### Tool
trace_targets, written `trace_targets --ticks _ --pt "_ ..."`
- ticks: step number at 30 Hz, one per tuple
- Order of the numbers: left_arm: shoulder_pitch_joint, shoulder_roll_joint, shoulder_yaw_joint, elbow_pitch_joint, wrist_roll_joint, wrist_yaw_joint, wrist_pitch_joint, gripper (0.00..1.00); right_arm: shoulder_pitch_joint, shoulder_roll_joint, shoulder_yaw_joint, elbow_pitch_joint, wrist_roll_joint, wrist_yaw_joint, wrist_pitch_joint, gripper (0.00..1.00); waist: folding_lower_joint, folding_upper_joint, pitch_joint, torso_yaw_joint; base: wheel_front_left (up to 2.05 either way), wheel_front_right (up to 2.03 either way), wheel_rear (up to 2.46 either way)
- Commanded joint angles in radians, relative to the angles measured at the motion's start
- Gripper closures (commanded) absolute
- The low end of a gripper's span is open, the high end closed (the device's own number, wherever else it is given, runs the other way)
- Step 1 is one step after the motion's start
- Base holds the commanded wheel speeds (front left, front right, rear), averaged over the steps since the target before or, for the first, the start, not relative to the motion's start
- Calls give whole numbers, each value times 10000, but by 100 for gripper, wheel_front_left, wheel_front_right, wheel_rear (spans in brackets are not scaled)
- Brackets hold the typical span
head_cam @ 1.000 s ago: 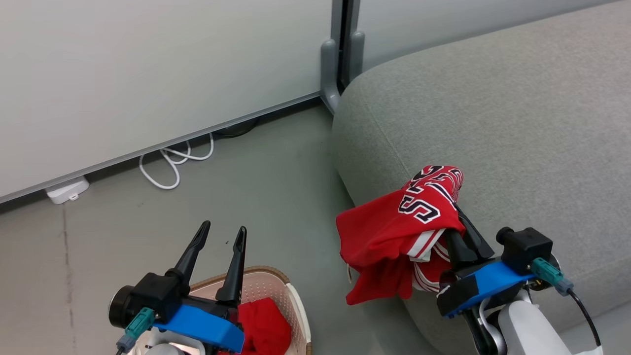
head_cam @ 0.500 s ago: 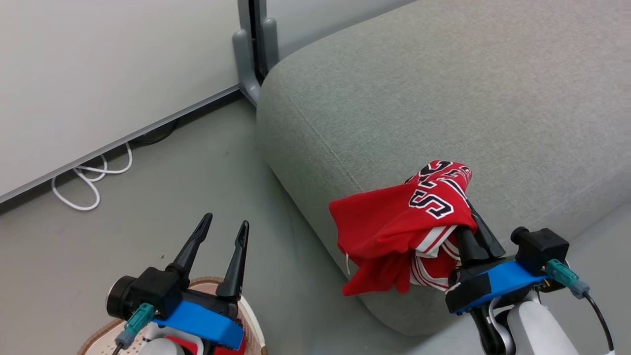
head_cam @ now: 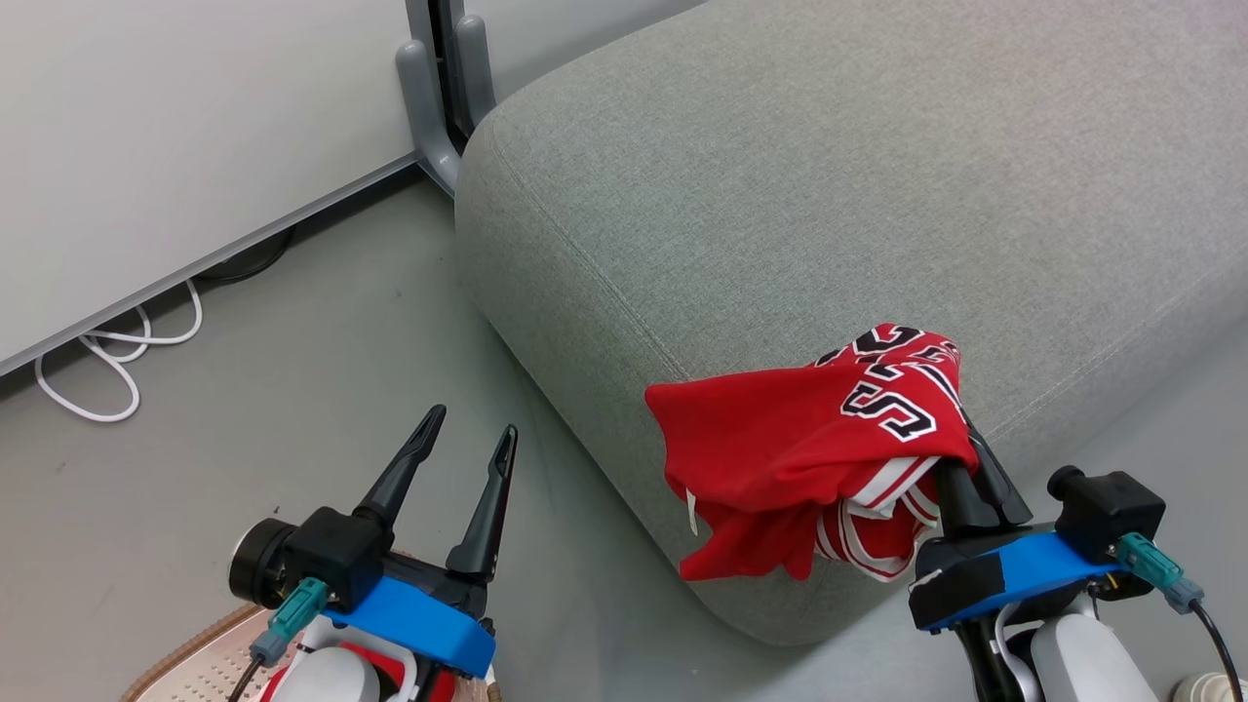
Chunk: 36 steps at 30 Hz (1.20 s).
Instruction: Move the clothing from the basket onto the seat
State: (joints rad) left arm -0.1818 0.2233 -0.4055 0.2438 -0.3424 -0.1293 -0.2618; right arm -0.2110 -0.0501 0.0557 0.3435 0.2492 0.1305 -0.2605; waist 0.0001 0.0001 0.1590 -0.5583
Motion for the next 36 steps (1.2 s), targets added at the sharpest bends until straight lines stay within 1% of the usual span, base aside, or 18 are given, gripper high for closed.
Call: trace_targets --ticks 1,6,9,13,16,18,19,23,30,33,36 --pt "-143 96 -56 60 -15 -14 -47 0 62 -5 -56 -58 73 5 -58 100 -1 -1 22 -1 0 0 0" --pt "-212 142 -74 78 14 -15 -47 0 -228 -5 -115 11 111 5 -62 100 -1 -1 88 3 0 0 0" --pt "-227 169 -17 39 56 -15 -47 0 -682 -5 -132 81 -30 5 -62 100 -1 -1 250 -6 0 0 0" --pt "-309 287 104 -148 88 -15 -47 0 -1877 -2 -355 466 -236 5 254 100 -1 -1 765 -36 0 0 0" --pt "-509 420 -13 -391 129 -15 -47 0 -3052 -17 -774 852 261 5 396 100 -1 -1 1319 138 0 0 0" --pt "-671 589 -117 -541 180 -15 -47 0 -3887 11 -1048 1139 268 5 483 100 -1 -1 1739 293 0 0 0" --pt "-671 589 -117 -541 180 -15 -47 0 -3887 11 -1048 1139 268 5 483 100 -1 -1 1739 293 0 0 0" --pt "-1119 871 -285 -915 242 -15 -43 0 -5438 -30 -2060 1659 -396 5 677 100 -1 -1 2652 652 0 0 0" --pt "-1796 1334 -447 -1778 440 -12 164 0 -7887 -718 -4152 2684 -1424 5 840 100 -1 -1 4211 1293 0 0 0" --pt "-2004 1420 -484 -2144 543 20 287 0 -8720 -1086 -4856 3107 -1952 5 819 100 -1 -1 4752 1558 0 0 0" --pt "-2133 1481 -544 -2452 633 46 375 0 -9342 -1303 -5687 3626 -2378 5 725 100 -1 -1 5162 1829 0 0 0"
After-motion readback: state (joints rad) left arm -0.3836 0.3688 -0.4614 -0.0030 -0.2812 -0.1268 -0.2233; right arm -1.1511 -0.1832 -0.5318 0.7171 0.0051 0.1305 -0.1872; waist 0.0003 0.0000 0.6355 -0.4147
